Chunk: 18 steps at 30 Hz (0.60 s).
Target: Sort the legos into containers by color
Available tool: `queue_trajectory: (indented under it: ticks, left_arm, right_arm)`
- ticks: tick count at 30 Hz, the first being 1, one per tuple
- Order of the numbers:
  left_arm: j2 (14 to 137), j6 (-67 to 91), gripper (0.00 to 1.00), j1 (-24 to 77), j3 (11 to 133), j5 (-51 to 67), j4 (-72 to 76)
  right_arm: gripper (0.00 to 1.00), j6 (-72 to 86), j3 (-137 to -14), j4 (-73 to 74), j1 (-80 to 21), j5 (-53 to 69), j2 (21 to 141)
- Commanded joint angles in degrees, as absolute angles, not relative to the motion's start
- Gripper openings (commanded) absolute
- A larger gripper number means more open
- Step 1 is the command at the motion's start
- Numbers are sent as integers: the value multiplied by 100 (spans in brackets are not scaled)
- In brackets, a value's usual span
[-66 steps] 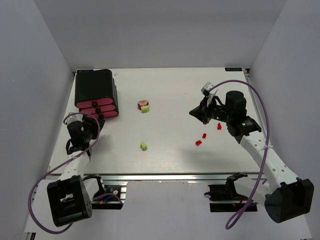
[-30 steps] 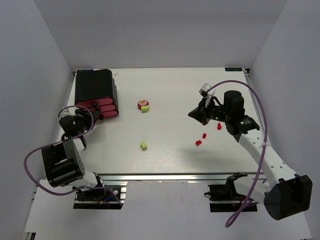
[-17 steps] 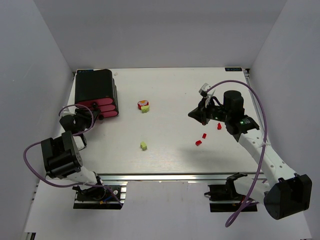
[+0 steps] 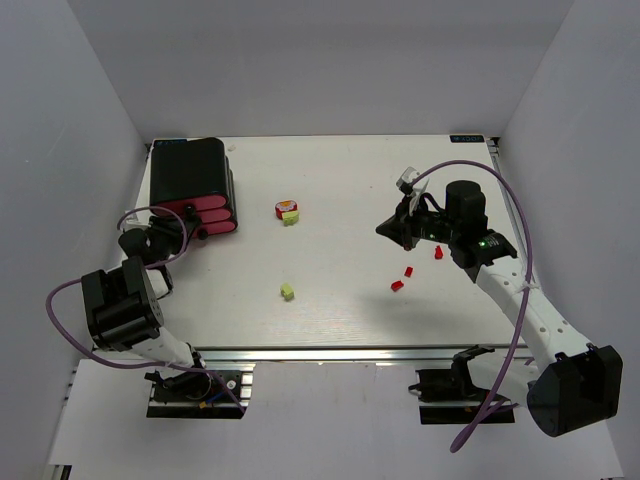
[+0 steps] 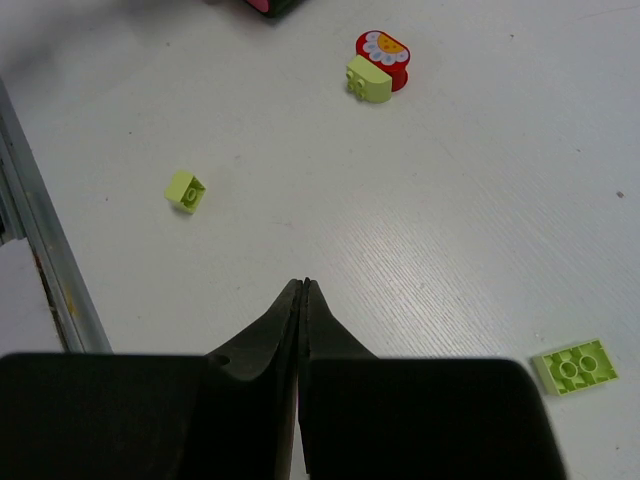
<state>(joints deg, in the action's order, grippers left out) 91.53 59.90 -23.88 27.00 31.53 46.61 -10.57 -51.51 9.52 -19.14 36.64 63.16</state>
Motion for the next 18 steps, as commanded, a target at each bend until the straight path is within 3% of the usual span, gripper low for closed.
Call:
queue_trajectory:
  ticks: [1,18]
  left_arm:
    - [8974,6003,32,-2312,2593,3295,4913]
    - [6865,5599,28,-2312,1398,3401,3419]
  right_arm:
    - [0,-1125,-5212,914,-1907,3753,6346]
    - [0,-1116,-5212,940,-1890,3876,6302]
